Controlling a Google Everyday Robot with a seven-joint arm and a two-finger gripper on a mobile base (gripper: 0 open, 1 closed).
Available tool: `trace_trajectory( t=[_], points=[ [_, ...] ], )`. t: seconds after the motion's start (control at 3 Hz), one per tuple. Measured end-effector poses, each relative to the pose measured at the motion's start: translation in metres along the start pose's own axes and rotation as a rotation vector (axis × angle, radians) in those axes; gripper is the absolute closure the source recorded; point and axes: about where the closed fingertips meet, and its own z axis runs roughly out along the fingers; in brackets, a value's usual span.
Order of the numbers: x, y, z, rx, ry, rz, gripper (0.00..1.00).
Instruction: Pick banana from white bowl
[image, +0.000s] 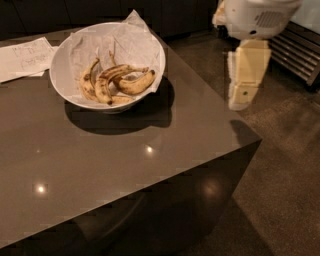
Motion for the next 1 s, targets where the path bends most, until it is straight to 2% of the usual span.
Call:
trace_trajectory(
  t=[0.33, 0.67, 1.0],
  points=[
    [-0.005, -0.005, -0.002, 0.021, -0.008, -0.006, 0.00],
    [-0.016, -0.016, -0.007, 0.074, -0.015, -0.058, 0.00],
    [-0.043, -0.035, -0.014, 0.113, 0.012, -0.161, 0.00]
  ],
)
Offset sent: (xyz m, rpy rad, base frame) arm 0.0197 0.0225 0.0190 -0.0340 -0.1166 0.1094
